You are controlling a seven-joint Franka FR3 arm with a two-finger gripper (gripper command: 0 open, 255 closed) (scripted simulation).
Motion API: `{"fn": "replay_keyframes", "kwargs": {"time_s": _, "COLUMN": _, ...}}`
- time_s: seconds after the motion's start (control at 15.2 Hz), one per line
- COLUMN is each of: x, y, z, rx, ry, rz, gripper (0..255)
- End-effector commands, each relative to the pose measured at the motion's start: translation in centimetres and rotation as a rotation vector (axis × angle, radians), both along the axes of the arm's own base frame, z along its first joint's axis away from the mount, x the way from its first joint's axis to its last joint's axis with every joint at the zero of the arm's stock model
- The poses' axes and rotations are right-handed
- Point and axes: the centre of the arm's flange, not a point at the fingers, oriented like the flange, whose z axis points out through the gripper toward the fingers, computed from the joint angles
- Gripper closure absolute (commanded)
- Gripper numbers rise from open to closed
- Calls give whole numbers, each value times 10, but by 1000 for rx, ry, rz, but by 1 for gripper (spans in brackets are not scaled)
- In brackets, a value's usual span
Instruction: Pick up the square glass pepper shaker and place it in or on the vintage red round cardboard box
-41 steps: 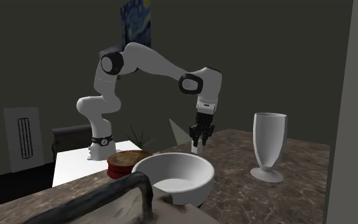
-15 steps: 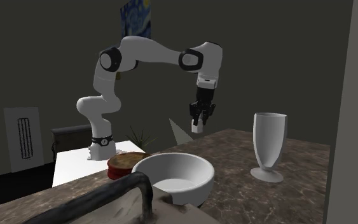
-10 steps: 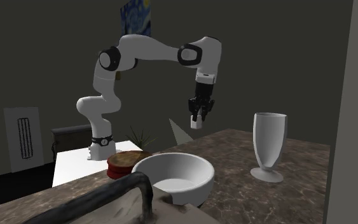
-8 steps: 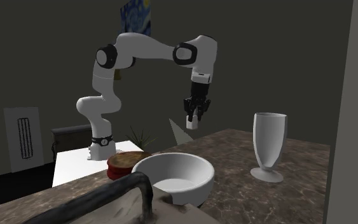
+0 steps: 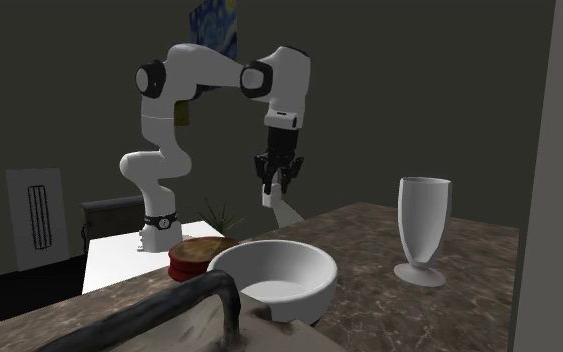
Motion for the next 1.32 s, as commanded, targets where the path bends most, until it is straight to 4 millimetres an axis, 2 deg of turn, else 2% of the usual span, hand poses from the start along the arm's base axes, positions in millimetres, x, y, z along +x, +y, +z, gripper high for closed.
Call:
{"fn": "replay_keyframes", "kwargs": {"time_s": 0.0, "x": -2, "y": -25, "z": 2, "rx": 0, "ry": 0, "rz": 1, "gripper": 255}}
{"fn": "replay_keyframes", "kwargs": {"time_s": 0.79, "x": -11, "y": -185, "z": 6, "rx": 0, "ry": 0, "rz": 1, "gripper": 255}}
{"fn": "replay_keyframes", "kwargs": {"time_s": 1.25, "x": -11, "y": -185, "z": -31, "rx": 0, "ry": 0, "rz": 1, "gripper": 255}}
